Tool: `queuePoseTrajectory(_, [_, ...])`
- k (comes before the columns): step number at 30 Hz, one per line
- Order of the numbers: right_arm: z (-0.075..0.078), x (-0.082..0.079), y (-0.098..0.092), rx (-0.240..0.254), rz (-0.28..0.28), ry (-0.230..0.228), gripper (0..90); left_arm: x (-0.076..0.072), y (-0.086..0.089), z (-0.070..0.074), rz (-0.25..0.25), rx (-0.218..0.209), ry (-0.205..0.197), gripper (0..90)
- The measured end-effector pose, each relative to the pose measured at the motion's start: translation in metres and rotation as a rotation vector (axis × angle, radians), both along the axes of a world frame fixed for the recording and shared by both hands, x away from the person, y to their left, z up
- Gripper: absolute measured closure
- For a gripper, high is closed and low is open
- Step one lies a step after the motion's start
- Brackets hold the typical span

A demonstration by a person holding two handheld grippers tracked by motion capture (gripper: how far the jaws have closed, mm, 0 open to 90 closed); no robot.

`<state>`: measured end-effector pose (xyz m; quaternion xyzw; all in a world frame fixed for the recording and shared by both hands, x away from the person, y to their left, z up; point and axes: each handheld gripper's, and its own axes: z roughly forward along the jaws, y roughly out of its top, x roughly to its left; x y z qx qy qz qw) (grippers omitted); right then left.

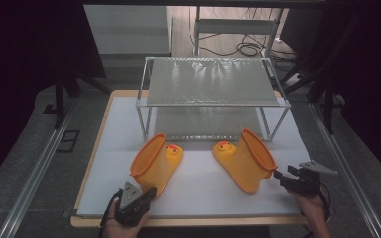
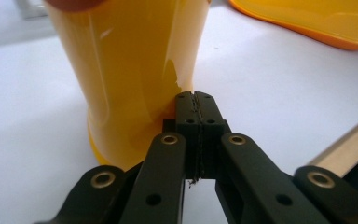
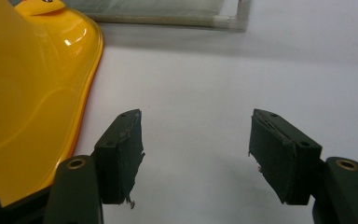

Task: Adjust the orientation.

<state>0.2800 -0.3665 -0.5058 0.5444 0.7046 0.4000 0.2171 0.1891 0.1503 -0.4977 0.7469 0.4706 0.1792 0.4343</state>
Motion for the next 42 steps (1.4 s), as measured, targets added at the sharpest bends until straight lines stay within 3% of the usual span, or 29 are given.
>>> queuePoseTrajectory(5, [0.000, 0.000, 0.000, 0.001, 0.003, 0.001, 34.9, -0.002, -0.002, -0.001, -0.007, -0.003, 0.008, 87.9])
queuePoseTrajectory(12, [0.001, -0.001, -0.002, 0.002, 0.007, -0.016, 37.3, -0.005, -0.033, -0.004, -0.111, 0.014, 0.014, 84.8])
queuePoseTrajectory(16, [0.002, -0.001, -0.003, 0.005, 0.016, -0.016, 38.8, 0.007, -0.052, -0.001, -0.177, 0.010, 0.038, 78.6])
queuePoseTrajectory(20, [0.001, -0.001, -0.003, 0.008, 0.027, -0.016, 39.6, 0.024, -0.075, 0.001, -0.245, 0.013, 0.098, 66.6])
queuePoseTrajectory(22, [0.001, -0.001, -0.003, 0.008, 0.027, -0.015, 39.6, 0.030, -0.083, 0.002, -0.262, 0.016, 0.105, 65.5])
queuePoseTrajectory(24, [0.001, -0.001, -0.003, 0.009, 0.027, -0.014, 39.7, 0.037, -0.092, 0.003, -0.298, 0.029, 0.138, 62.6])
queuePoseTrajectory(30, [0.001, -0.004, -0.005, 0.013, 0.041, -0.018, 42.9, 0.053, -0.100, 0.003, -0.301, 0.012, 0.163, 60.1])
queuePoseTrajectory(36, [0.002, -0.005, -0.004, 0.016, 0.066, -0.017, 49.0, 0.055, -0.100, 0.001, -0.314, 0.022, 0.180, 55.0])
queuePoseTrajectory(42, [0.004, -0.008, -0.001, 0.010, 0.128, -0.020, 68.1, 0.054, -0.102, -0.001, -0.327, 0.022, 0.198, 52.7])
